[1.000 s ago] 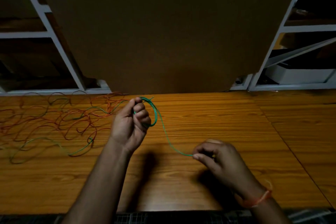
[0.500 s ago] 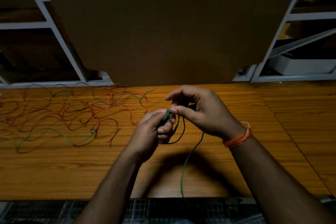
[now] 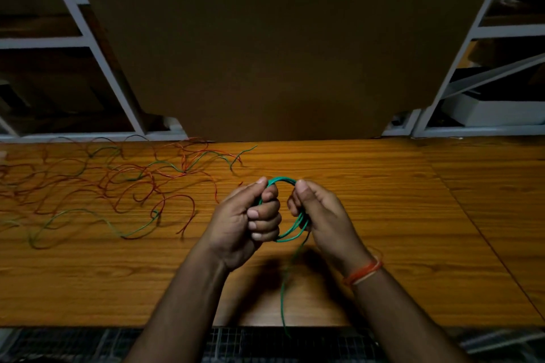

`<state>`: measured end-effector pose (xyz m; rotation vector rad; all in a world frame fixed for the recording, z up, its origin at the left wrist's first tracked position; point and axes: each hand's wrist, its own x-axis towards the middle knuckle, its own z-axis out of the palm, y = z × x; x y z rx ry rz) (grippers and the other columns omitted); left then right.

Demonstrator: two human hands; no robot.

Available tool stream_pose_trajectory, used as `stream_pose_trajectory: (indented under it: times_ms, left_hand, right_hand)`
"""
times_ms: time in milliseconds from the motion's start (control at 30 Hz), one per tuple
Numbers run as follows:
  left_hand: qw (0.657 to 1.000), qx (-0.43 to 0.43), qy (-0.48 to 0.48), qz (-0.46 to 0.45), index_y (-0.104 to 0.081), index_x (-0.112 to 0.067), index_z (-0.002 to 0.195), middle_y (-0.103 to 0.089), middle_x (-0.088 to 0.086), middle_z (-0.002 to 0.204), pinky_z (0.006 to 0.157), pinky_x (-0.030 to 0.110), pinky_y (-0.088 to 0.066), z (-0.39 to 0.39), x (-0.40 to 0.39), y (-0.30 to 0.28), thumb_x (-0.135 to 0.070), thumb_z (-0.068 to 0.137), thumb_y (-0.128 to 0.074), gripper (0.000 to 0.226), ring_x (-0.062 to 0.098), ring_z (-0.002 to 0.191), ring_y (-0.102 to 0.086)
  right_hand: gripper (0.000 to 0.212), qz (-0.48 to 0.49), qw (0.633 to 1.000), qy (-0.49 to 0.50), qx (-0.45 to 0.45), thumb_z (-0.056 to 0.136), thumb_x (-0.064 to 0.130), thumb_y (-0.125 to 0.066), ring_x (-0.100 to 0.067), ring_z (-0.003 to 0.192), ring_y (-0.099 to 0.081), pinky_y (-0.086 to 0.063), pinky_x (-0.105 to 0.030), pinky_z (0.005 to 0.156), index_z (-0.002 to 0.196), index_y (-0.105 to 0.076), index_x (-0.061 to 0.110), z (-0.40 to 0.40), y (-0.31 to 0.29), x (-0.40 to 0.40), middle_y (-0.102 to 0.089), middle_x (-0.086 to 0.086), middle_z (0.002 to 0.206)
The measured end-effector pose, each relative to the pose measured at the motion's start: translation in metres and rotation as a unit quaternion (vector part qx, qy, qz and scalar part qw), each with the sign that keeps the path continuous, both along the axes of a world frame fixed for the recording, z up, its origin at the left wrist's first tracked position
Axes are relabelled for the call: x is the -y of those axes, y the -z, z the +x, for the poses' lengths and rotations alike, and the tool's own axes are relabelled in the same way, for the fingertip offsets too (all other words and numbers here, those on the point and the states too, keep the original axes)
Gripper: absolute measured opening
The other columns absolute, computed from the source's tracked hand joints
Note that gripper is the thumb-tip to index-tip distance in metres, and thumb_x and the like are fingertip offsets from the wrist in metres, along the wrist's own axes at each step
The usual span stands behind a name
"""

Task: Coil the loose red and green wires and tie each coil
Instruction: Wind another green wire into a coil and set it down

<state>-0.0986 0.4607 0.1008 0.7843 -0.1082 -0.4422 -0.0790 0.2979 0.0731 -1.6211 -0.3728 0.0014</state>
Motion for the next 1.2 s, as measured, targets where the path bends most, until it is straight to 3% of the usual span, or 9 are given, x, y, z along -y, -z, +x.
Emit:
stream_pose_trajectory:
  times_ms: [133, 267, 433, 500, 667, 767, 867, 1067, 1200]
  left_hand:
    - [0.998, 0.024, 0.038, 0.040, -0.050, -0.016, 0.076, -0.027, -0.008, 0.051, 0.040, 0.020, -0.022, -0.001, 0.003, 0.003, -0.031, 0.105, -0.042, 0.034, 0.005, 0.040, -0.021]
    - [0.997, 0.051, 0.047, 0.044, -0.050, -0.016, 0.075, -0.022, -0.008, 0.054, 0.041, 0.021, -0.014, 0.002, 0.002, -0.003, -0.031, 0.099, -0.049, 0.028, 0.007, 0.044, -0.012]
    - [0.992, -0.033, -0.007, -0.122, -0.056, -0.019, 0.077, -0.020, -0.011, 0.054, 0.041, 0.018, -0.015, 0.015, -0.019, 0.005, -0.032, 0.102, -0.043, 0.031, 0.004, 0.043, -0.014]
    - [0.984, -0.035, -0.004, -0.173, -0.056, -0.018, 0.081, -0.024, -0.010, 0.056, 0.043, 0.019, -0.017, 0.019, -0.033, 0.009, -0.028, 0.106, -0.036, 0.033, 0.005, 0.045, -0.019]
    - [0.967, -0.032, -0.054, -0.248, -0.052, -0.018, 0.082, -0.030, -0.010, 0.056, 0.044, 0.023, -0.023, 0.022, -0.061, 0.004, -0.013, 0.101, -0.049, 0.019, 0.005, 0.047, -0.023]
    - [0.966, -0.052, -0.159, -0.197, -0.053, -0.019, 0.077, -0.030, -0.009, 0.052, 0.041, 0.018, -0.020, 0.022, -0.059, -0.002, -0.019, 0.100, -0.045, 0.024, 0.003, 0.046, -0.017]
    - [0.965, -0.052, -0.221, -0.129, -0.053, -0.019, 0.079, -0.034, -0.010, 0.055, 0.042, 0.014, -0.021, 0.023, -0.043, -0.007, -0.027, 0.107, -0.038, 0.032, 0.002, 0.044, -0.024]
    - [0.949, 0.073, -0.244, 0.183, -0.048, -0.012, 0.092, -0.063, 0.011, 0.071, 0.051, 0.020, -0.047, 0.019, -0.010, 0.003, -0.029, 0.111, -0.034, 0.029, 0.015, 0.054, -0.060]
    - [0.942, 0.122, -0.143, 0.279, -0.049, -0.006, 0.095, -0.060, 0.010, 0.063, 0.049, 0.026, -0.044, 0.008, 0.003, 0.003, -0.028, 0.110, -0.035, 0.030, 0.021, 0.050, -0.055]
  right_hand:
    - [0.044, 0.129, 0.985, -0.017, -0.114, 0.103, 0.045, -0.048, -0.012, 0.059, -0.031, -0.027, -0.033, 0.060, 0.067, -0.040, 0.021, 0.001, -0.011, -0.001, -0.037, 0.003, 0.060]
    - [0.041, 0.049, 0.996, -0.017, -0.071, 0.100, 0.046, -0.043, -0.010, 0.053, -0.031, -0.025, -0.029, 0.051, 0.073, -0.049, 0.017, 0.000, -0.015, 0.004, -0.044, 0.004, 0.061]
    - [0.004, 0.023, 0.999, -0.005, -0.049, 0.100, 0.008, -0.060, -0.007, 0.050, -0.040, -0.031, -0.025, 0.045, 0.100, -0.062, 0.011, 0.009, -0.008, 0.024, -0.058, 0.000, 0.071]
    - [0.015, 0.043, 0.996, 0.013, -0.074, 0.095, -0.002, -0.065, -0.006, 0.052, -0.042, -0.032, -0.024, 0.047, 0.099, -0.062, 0.012, 0.010, 0.004, 0.038, -0.053, 0.002, 0.069]
    - [0.011, 0.046, 0.980, 0.166, -0.103, 0.087, 0.003, -0.073, -0.013, 0.057, -0.050, -0.040, -0.030, 0.057, 0.087, -0.069, 0.013, 0.008, 0.044, 0.075, -0.059, 0.003, 0.062]
    - [0.011, -0.135, 0.970, 0.195, -0.046, 0.085, 0.012, -0.079, -0.007, 0.063, -0.063, -0.051, -0.034, 0.066, 0.078, -0.076, 0.019, 0.002, 0.052, 0.082, -0.072, 0.006, 0.069]
    - [0.007, -0.277, 0.954, 0.061, 0.097, 0.090, 0.025, -0.076, 0.001, 0.079, -0.066, -0.049, -0.022, 0.069, 0.083, -0.078, 0.025, -0.010, 0.029, 0.069, -0.071, 0.016, 0.079]
    - [0.011, -0.249, 0.926, -0.076, 0.273, 0.099, 0.024, -0.066, -0.005, 0.076, -0.057, -0.043, -0.022, 0.065, 0.096, -0.075, 0.019, -0.021, -0.038, 0.039, -0.060, 0.006, 0.081]
    - [0.008, -0.232, 0.928, -0.043, 0.290, 0.098, 0.017, -0.067, -0.006, 0.079, -0.058, -0.044, -0.023, 0.067, 0.099, -0.076, 0.017, -0.010, -0.055, 0.030, -0.062, 0.005, 0.084]
